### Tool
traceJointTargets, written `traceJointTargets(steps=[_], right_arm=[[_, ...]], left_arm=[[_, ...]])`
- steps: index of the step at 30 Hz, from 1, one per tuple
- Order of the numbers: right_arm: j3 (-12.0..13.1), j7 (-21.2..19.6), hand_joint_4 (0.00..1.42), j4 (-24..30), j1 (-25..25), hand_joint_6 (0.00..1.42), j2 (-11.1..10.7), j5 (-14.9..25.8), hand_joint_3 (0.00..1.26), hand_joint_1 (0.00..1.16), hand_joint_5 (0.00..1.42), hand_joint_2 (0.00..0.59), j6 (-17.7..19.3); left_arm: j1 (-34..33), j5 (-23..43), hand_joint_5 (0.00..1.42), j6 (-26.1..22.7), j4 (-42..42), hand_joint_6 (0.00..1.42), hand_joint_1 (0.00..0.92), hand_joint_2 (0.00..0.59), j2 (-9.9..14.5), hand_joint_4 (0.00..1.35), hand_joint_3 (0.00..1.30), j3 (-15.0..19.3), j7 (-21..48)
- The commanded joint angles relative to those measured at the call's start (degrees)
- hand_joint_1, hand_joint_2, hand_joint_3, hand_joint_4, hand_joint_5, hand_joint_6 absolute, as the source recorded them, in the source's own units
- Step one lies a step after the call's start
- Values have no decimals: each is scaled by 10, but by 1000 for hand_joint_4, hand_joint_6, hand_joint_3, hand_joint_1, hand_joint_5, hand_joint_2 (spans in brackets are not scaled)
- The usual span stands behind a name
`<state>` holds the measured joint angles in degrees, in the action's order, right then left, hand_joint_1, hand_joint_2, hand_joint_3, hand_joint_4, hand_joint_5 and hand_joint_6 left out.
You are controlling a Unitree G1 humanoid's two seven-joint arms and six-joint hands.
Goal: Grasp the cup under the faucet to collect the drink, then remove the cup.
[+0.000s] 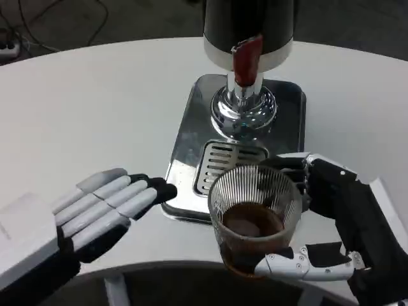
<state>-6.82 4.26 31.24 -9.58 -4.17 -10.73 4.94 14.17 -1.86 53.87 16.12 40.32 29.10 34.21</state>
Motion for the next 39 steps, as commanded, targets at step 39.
traceJointTargets(steps=[39], right_arm=[[-17,31,712,12,68,879,-26,20,682,1073,832,39,-54]], left_arm=[[155,-1,0,89,23,0,0,83,14,0,21,107,-24]])
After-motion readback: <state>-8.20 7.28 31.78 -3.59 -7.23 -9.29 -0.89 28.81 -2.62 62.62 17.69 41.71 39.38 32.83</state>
